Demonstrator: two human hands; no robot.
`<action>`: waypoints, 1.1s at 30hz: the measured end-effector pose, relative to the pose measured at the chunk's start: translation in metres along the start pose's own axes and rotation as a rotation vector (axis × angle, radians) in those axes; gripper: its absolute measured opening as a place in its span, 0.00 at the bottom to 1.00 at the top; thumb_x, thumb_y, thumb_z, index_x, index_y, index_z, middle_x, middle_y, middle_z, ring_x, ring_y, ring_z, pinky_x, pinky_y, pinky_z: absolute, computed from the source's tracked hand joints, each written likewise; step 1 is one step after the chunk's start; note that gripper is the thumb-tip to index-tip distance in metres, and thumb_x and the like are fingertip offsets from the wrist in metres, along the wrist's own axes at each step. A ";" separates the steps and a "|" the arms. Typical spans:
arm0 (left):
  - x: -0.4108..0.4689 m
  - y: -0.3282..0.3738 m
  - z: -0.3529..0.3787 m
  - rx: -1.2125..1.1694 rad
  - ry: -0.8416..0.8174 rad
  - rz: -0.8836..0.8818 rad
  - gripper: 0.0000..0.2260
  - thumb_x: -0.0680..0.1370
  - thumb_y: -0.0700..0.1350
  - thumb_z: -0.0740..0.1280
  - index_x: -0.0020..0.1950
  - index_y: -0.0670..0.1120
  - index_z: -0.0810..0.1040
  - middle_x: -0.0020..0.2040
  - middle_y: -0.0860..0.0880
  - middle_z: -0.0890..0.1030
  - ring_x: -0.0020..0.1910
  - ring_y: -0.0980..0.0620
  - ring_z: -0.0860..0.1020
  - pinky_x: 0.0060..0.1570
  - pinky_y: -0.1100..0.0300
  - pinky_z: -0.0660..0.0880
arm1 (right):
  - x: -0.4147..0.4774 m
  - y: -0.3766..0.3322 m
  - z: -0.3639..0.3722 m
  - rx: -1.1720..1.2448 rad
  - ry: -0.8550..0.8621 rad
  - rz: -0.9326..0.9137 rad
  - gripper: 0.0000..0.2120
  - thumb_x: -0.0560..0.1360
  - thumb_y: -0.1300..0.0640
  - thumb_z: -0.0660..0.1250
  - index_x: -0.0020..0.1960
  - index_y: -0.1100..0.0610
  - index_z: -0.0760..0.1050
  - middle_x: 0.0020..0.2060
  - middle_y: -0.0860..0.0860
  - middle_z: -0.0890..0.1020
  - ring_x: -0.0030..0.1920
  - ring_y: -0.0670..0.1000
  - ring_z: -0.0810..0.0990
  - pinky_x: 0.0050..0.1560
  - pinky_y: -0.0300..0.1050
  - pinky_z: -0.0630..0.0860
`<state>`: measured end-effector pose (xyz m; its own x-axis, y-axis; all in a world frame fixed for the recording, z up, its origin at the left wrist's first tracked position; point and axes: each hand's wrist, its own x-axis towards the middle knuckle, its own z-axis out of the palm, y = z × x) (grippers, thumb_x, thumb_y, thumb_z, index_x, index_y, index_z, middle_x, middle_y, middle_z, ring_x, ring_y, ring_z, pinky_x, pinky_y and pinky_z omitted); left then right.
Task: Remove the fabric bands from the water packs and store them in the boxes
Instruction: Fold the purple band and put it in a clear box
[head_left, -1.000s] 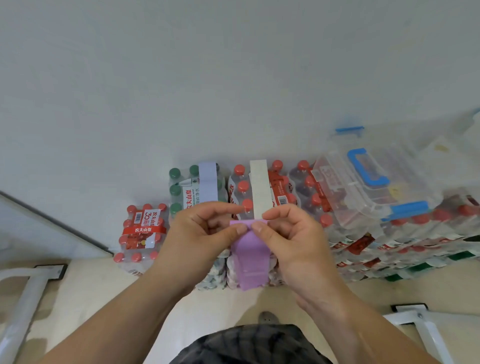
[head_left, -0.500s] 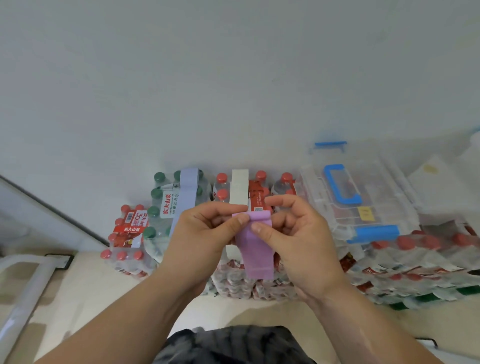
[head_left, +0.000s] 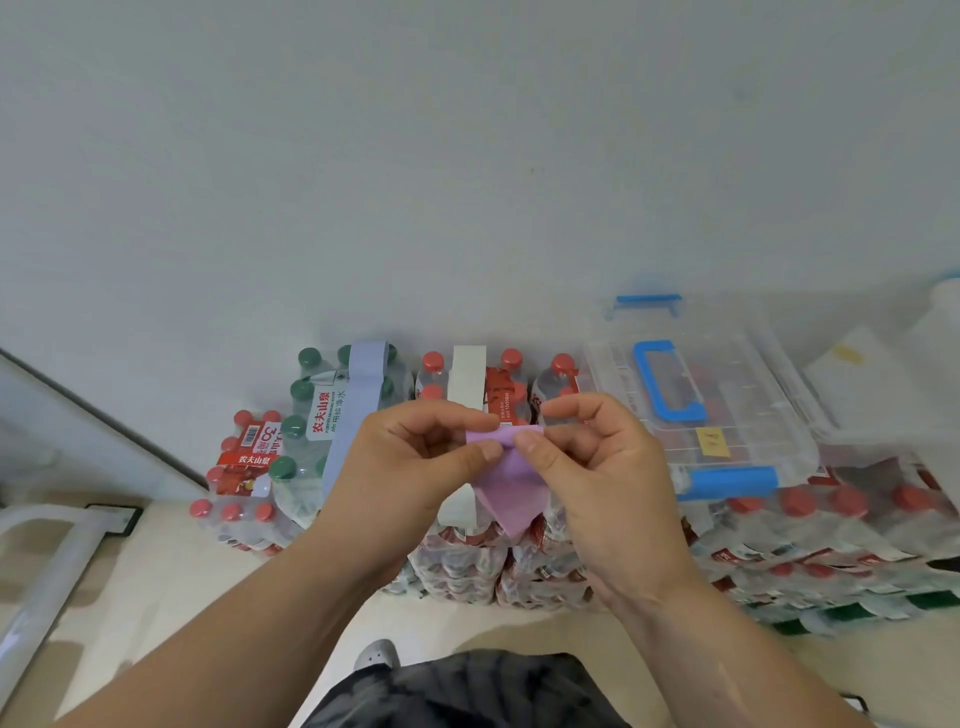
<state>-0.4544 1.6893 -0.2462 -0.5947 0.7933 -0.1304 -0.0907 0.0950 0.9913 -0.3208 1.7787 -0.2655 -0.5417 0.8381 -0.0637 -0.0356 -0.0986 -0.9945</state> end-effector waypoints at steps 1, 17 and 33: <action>-0.001 0.001 0.001 -0.009 0.001 -0.006 0.06 0.70 0.37 0.75 0.42 0.48 0.87 0.38 0.43 0.85 0.38 0.51 0.82 0.39 0.63 0.78 | 0.000 -0.001 0.000 0.013 0.000 -0.002 0.09 0.73 0.59 0.75 0.50 0.54 0.77 0.40 0.53 0.88 0.45 0.53 0.87 0.50 0.45 0.83; 0.001 0.014 0.007 0.041 -0.011 0.009 0.09 0.72 0.33 0.73 0.44 0.46 0.87 0.39 0.47 0.87 0.37 0.56 0.84 0.36 0.67 0.77 | 0.005 0.000 0.005 0.072 0.105 -0.037 0.01 0.71 0.59 0.76 0.42 0.55 0.86 0.39 0.51 0.88 0.44 0.52 0.87 0.48 0.41 0.83; 0.002 0.012 0.007 0.024 -0.002 0.009 0.06 0.71 0.39 0.74 0.45 0.47 0.86 0.39 0.41 0.86 0.37 0.52 0.84 0.36 0.64 0.79 | 0.004 -0.006 0.003 0.016 0.081 -0.002 0.06 0.72 0.59 0.76 0.46 0.52 0.81 0.40 0.48 0.88 0.44 0.48 0.87 0.47 0.43 0.83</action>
<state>-0.4510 1.6965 -0.2344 -0.5934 0.7957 -0.1216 -0.0659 0.1025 0.9925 -0.3254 1.7805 -0.2596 -0.4716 0.8792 -0.0687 -0.0502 -0.1045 -0.9933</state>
